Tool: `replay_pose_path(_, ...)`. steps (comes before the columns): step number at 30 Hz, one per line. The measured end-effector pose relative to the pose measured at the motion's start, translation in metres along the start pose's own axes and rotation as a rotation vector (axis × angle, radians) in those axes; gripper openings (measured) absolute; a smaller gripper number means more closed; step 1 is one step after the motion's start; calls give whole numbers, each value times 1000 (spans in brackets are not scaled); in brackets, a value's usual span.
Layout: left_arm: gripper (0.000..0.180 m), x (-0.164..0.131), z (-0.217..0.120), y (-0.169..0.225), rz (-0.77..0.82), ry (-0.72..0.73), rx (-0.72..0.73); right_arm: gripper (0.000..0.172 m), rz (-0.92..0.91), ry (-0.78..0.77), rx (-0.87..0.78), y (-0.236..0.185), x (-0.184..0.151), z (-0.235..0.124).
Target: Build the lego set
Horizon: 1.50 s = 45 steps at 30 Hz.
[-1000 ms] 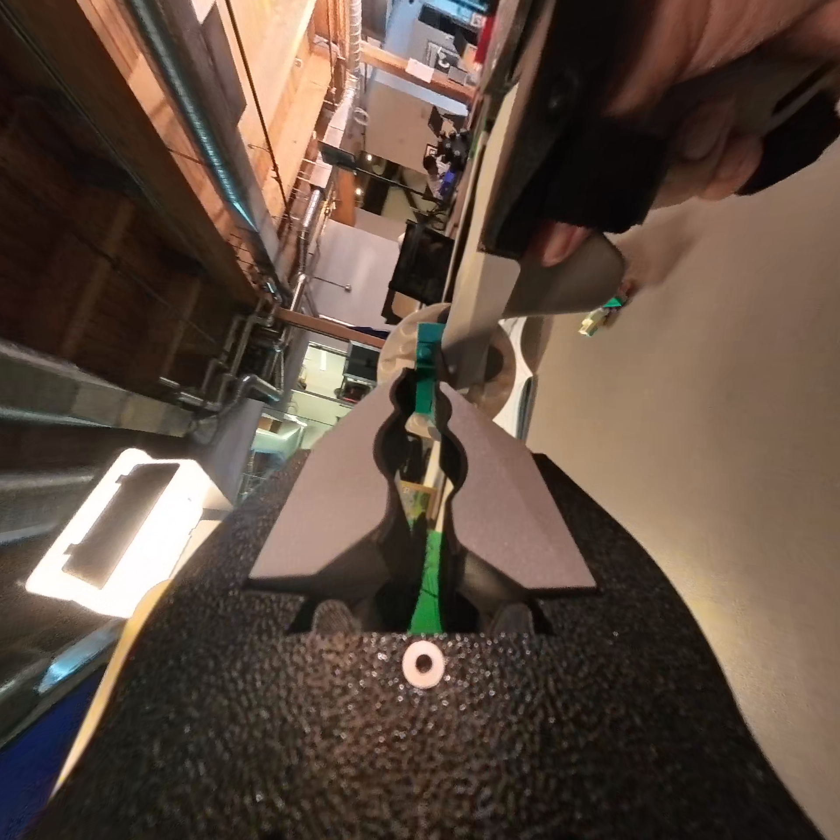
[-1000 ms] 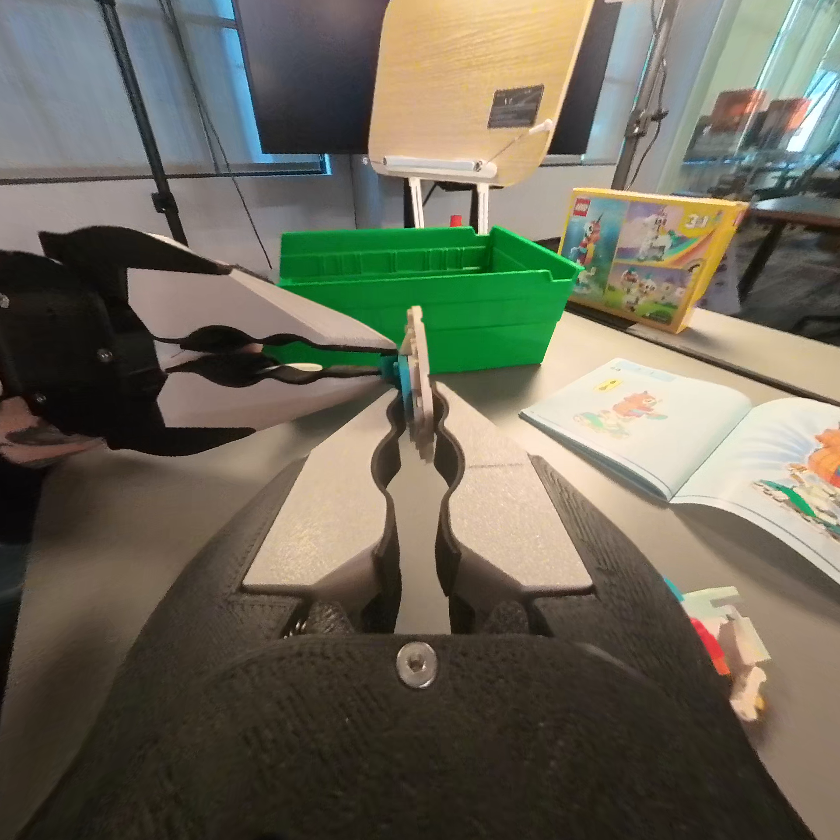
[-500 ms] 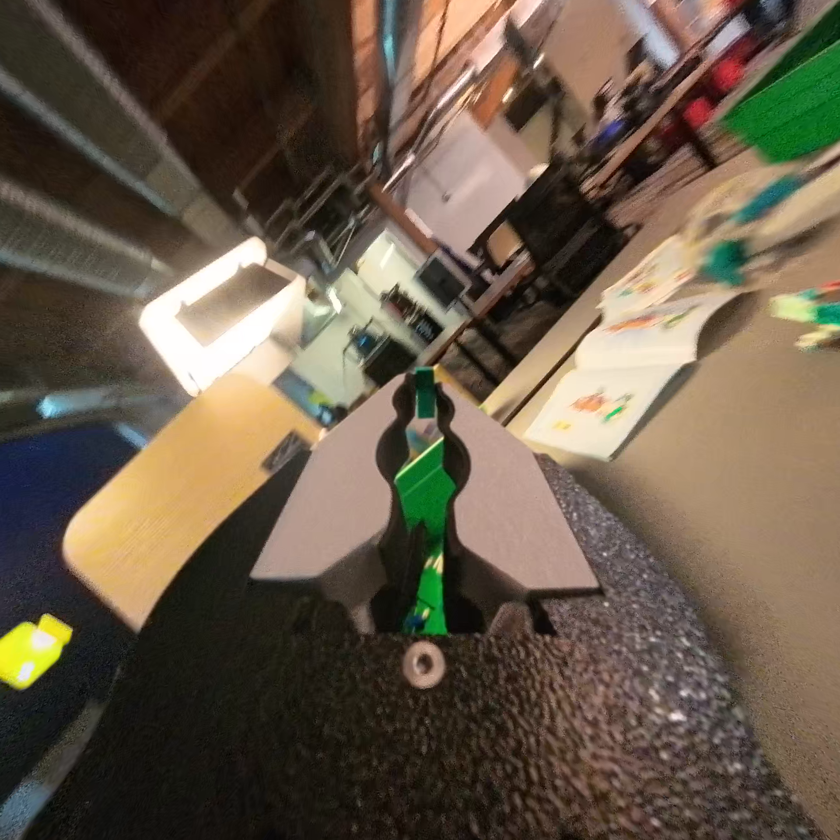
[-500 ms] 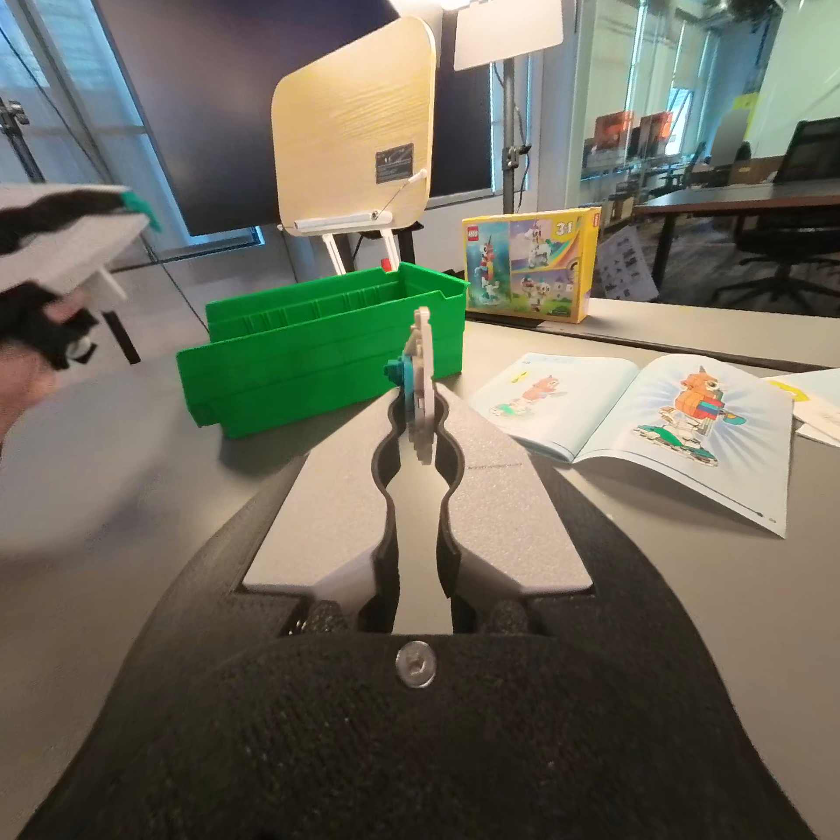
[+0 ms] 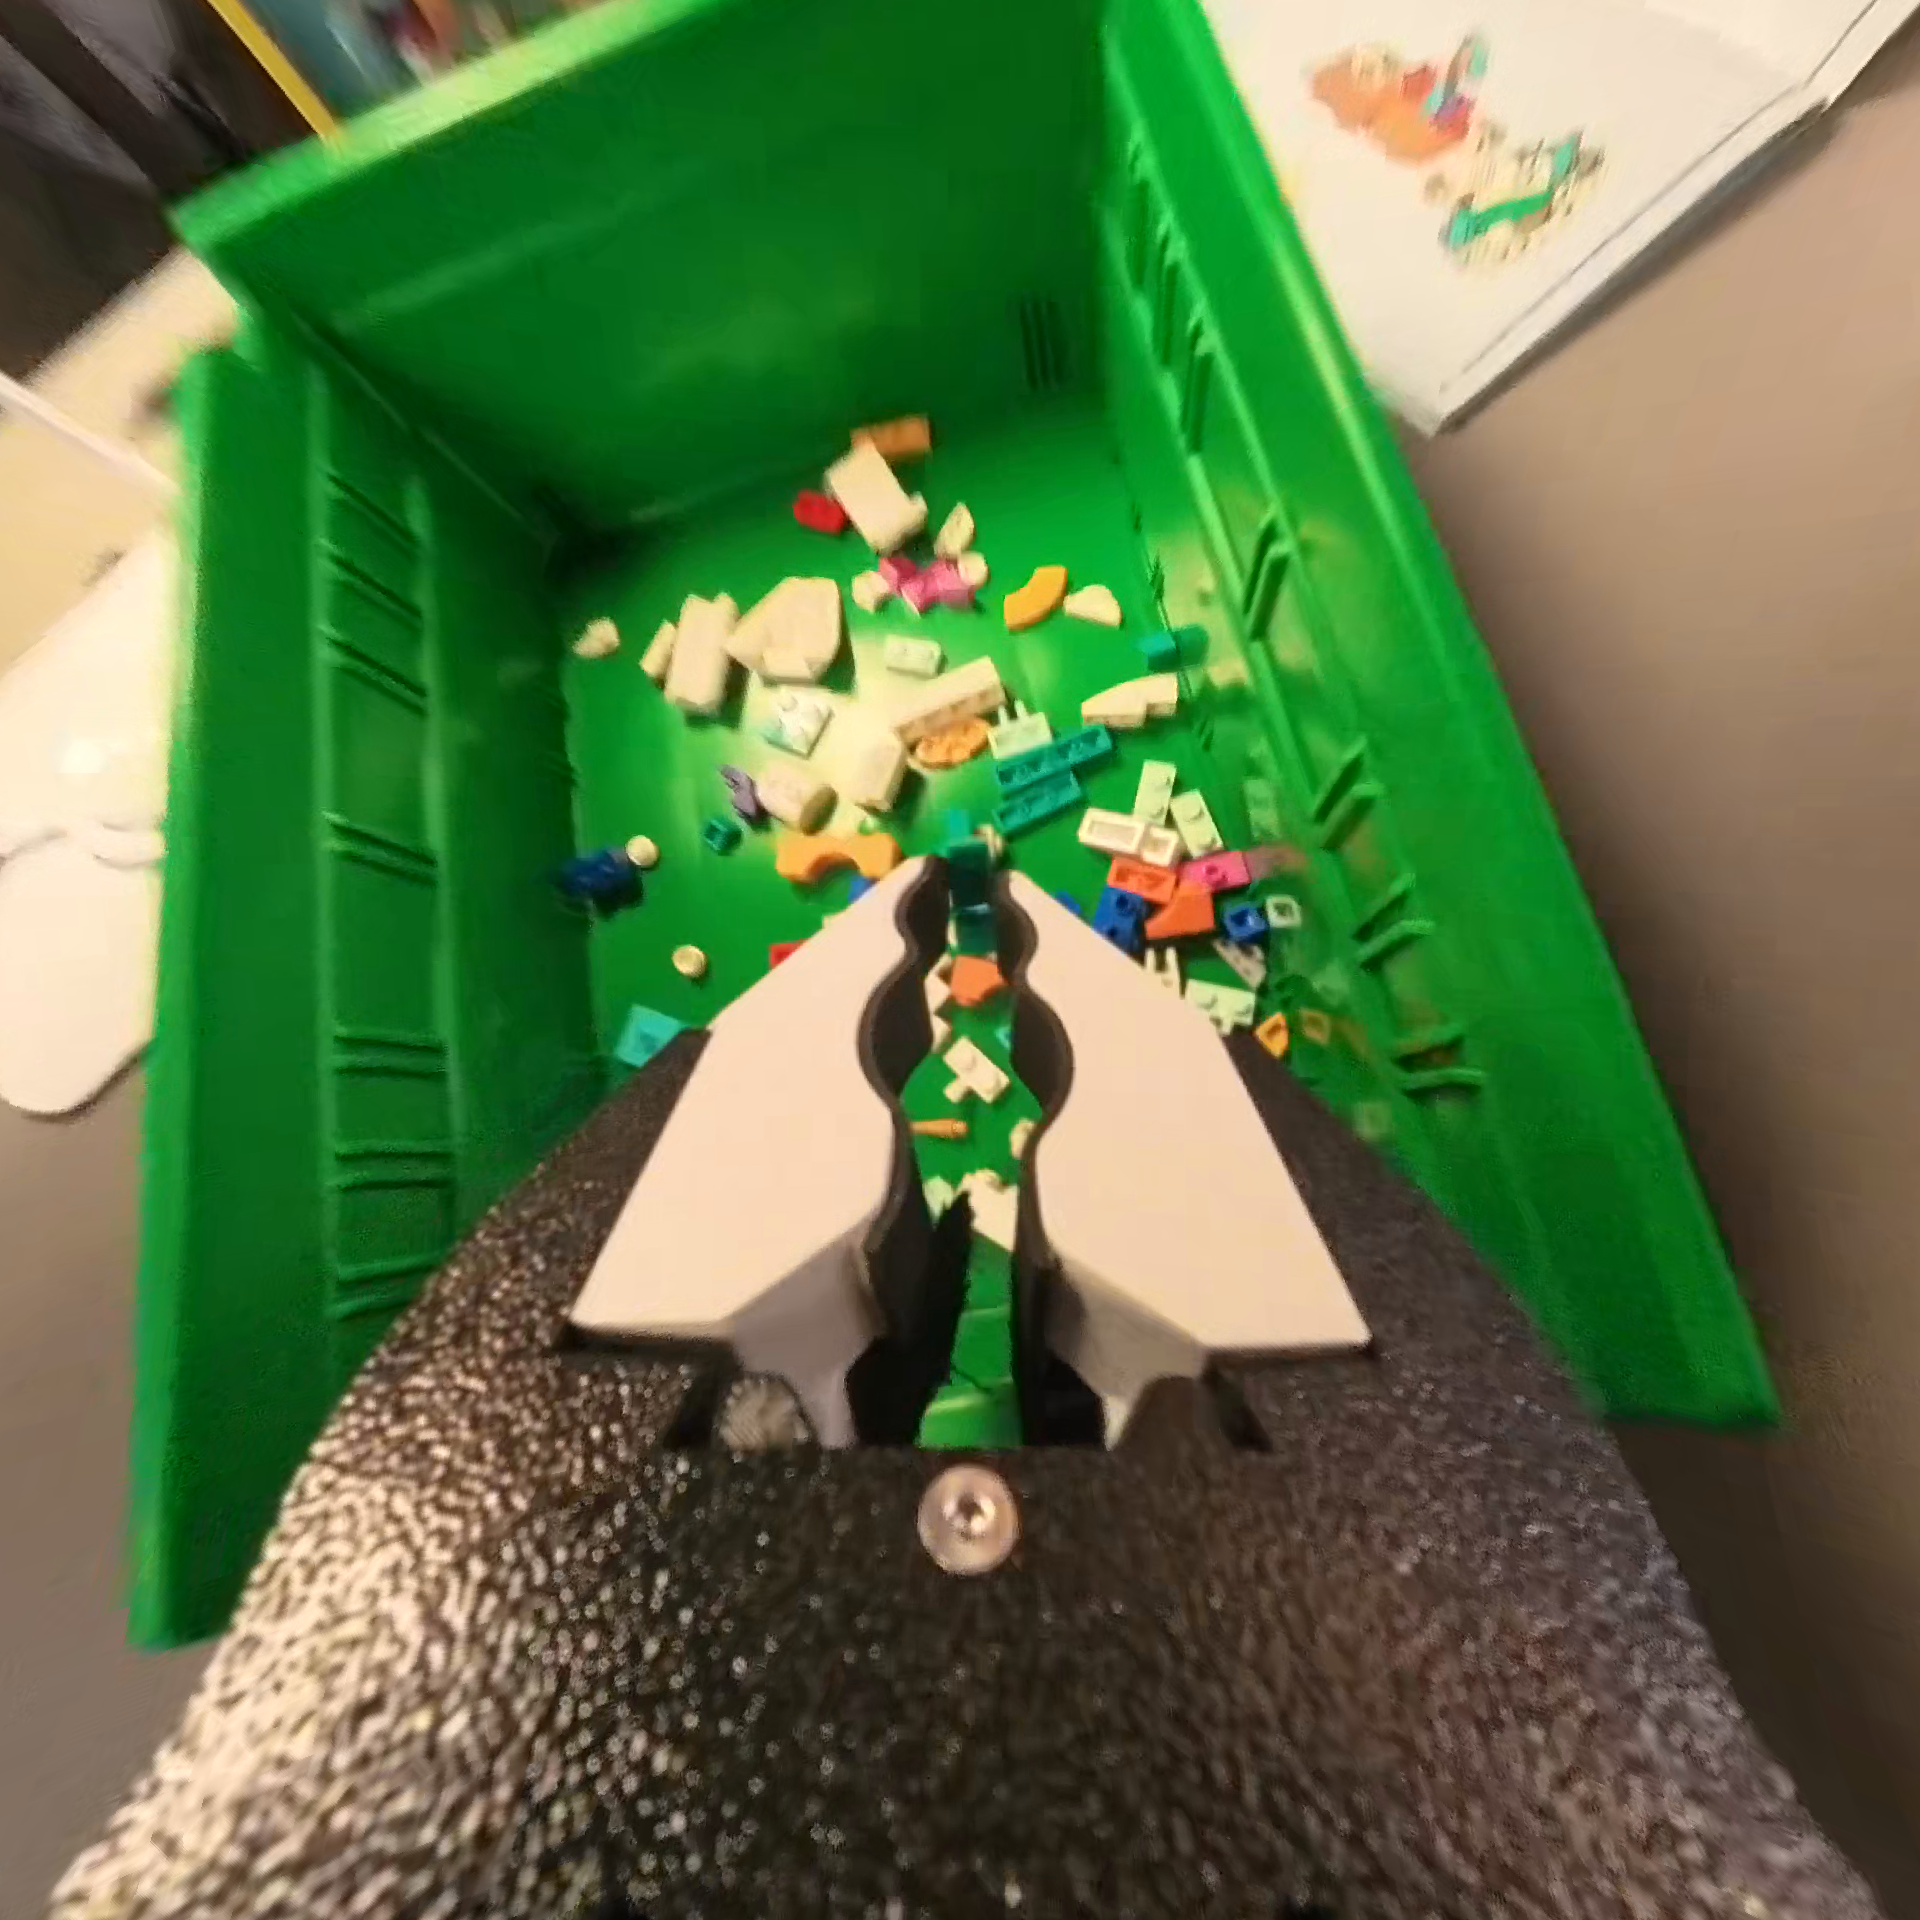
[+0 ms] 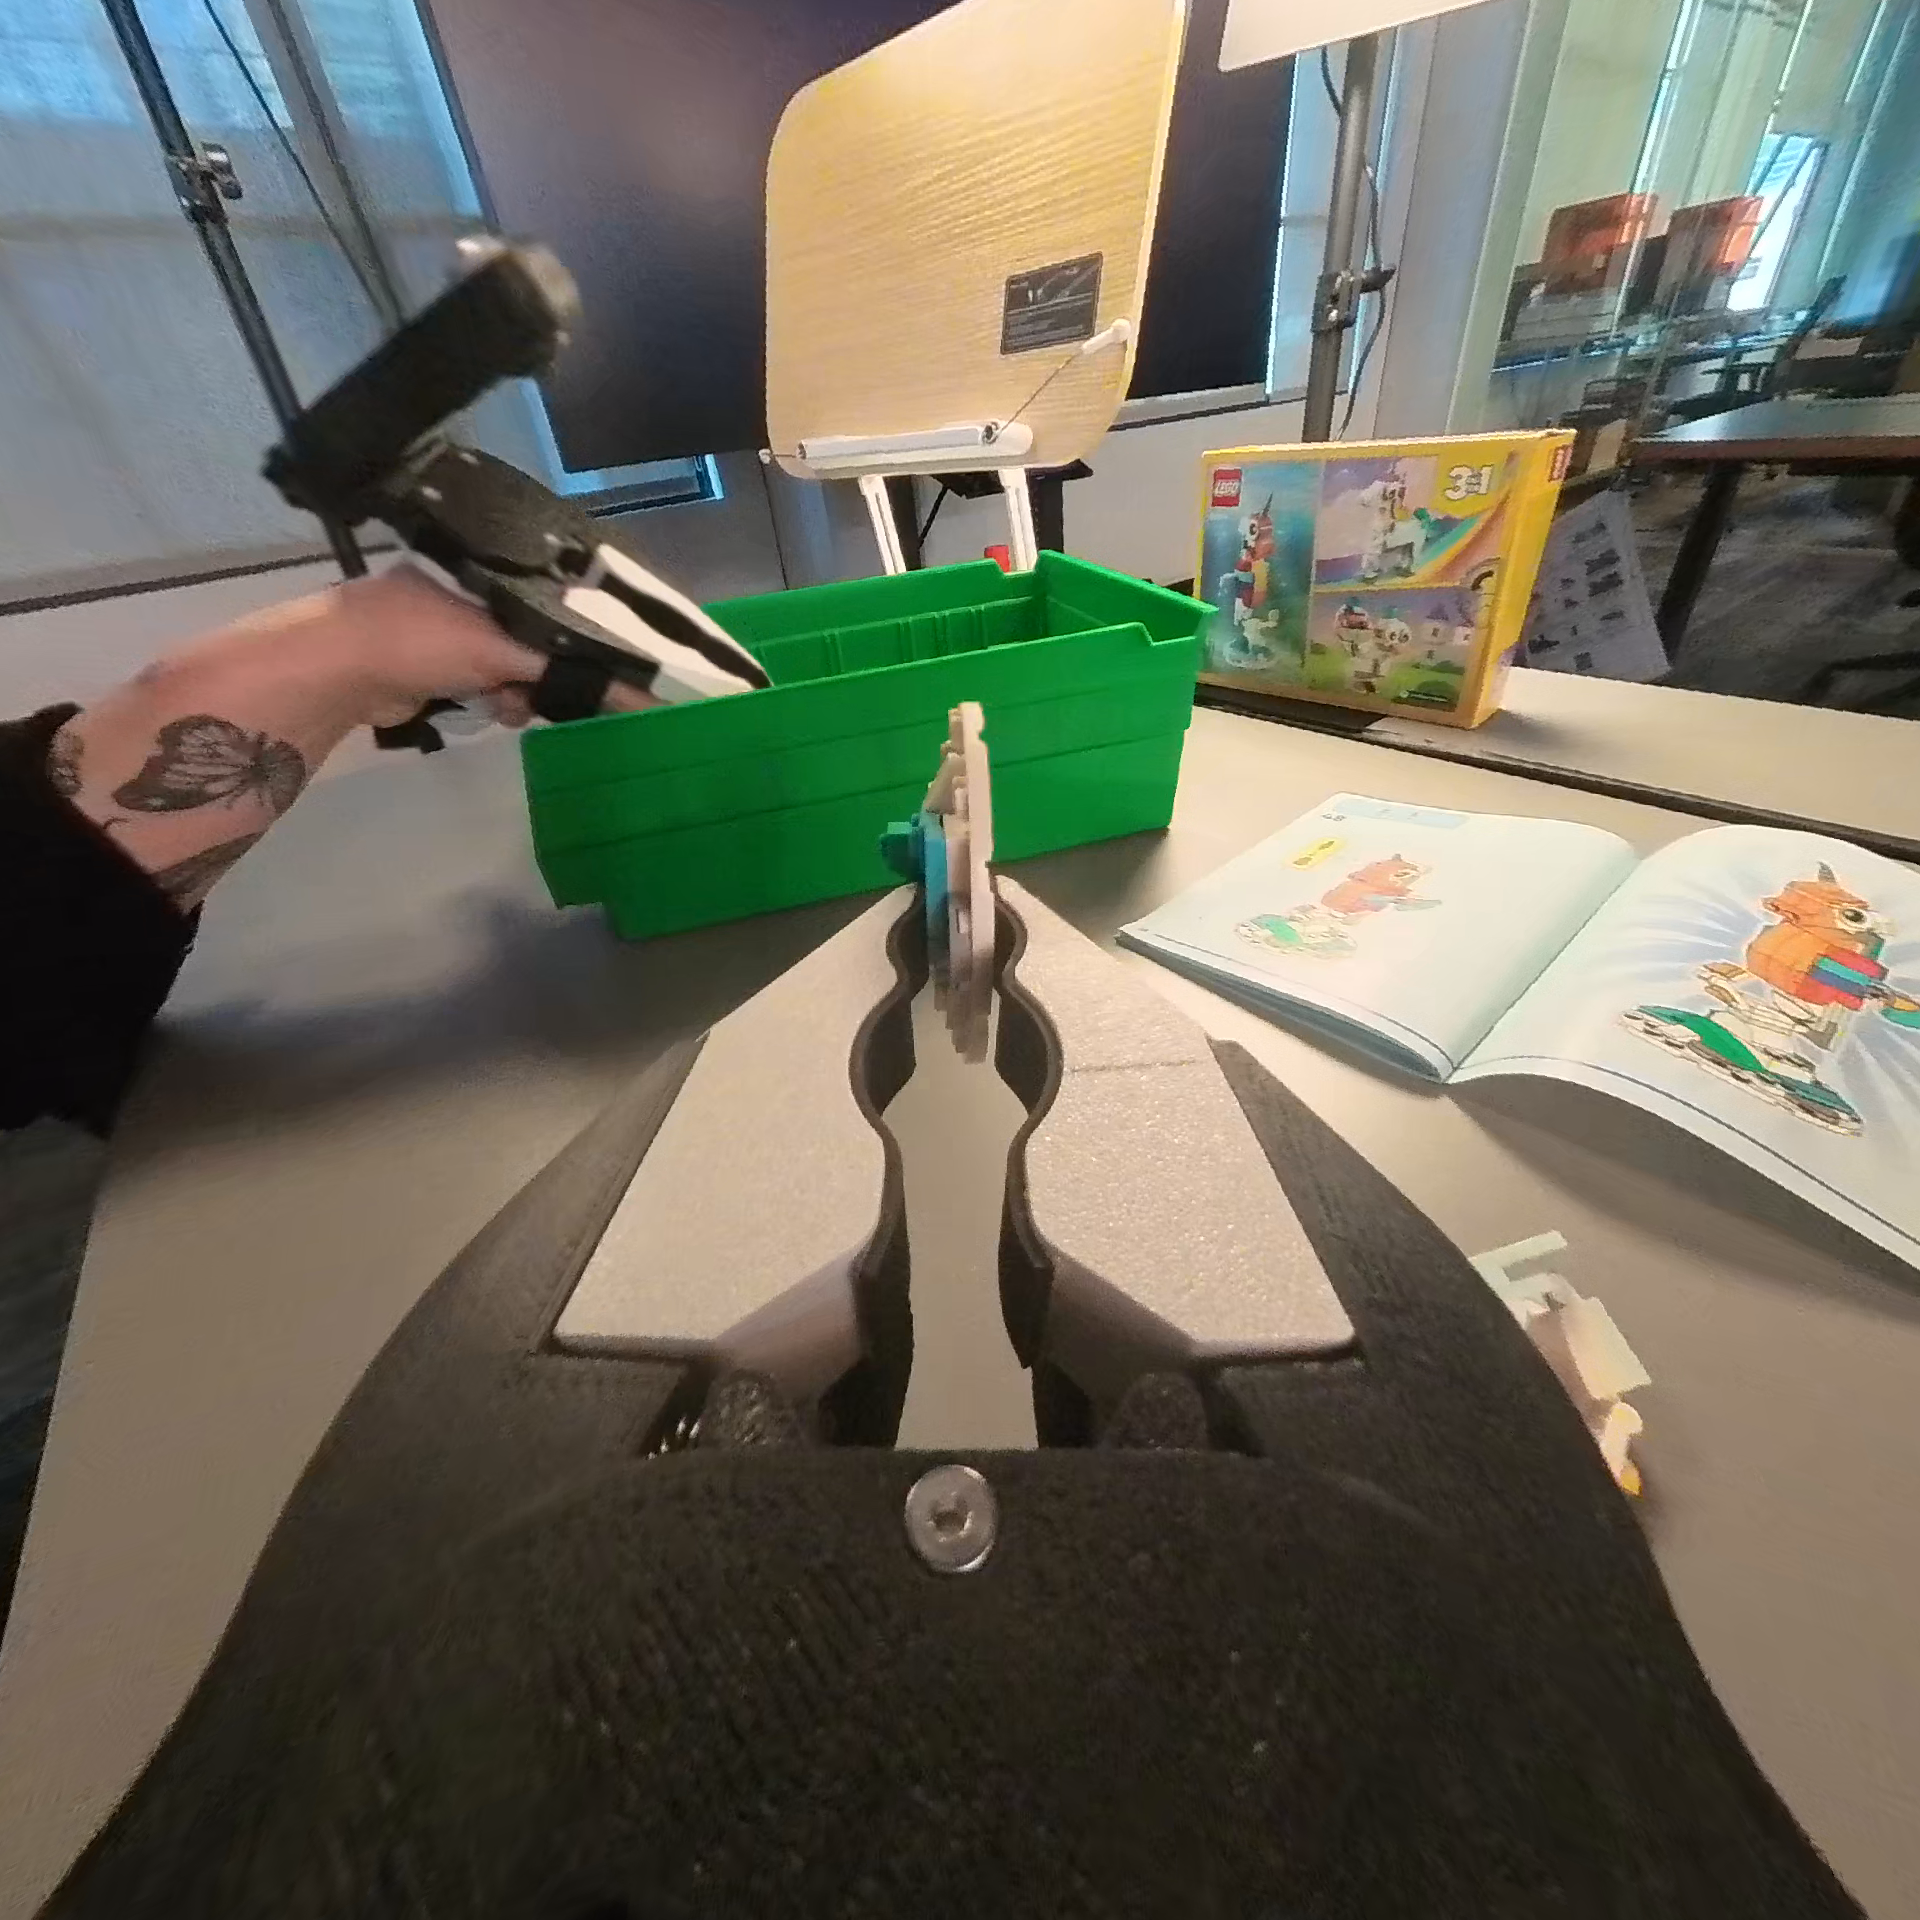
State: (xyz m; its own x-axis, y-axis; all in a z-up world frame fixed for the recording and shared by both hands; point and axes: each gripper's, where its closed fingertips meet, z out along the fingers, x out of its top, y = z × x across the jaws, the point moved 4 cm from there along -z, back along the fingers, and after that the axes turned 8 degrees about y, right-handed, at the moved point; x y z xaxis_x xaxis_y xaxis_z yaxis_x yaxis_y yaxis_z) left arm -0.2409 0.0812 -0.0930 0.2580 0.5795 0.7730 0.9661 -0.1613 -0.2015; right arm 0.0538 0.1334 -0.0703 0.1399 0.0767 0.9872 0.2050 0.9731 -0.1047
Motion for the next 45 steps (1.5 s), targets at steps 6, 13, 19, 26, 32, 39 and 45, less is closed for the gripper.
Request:
replay_pose_path(6,15,-47,21,-1,-74,-345,-27,7,9,-5,30,-4,-1,1)
replay_pose_path(13,56,-7,-3,-16,-8,-157,229,7,59,19,69,-7,0,2)
replay_pose_path(19,34,79,-74,70,122,451,178,7,259,117,190,-11,9,0)
replay_pose_path(26,27,103,-75,190,10,726,-473,7,613,261,443,-21,25,-7)
replay_pose_path(32,11,105,-59,219,192,851,-203,7,296,264,240,-17,25,-6)
replay_pose_path(39,10,105,-40,221,118,849,-188,7,-129,239,20,-21,27,-5)
replay_pose_path(45,7,107,-35,220,21,850,-246,6,-347,220,-73,-24,28,-5)
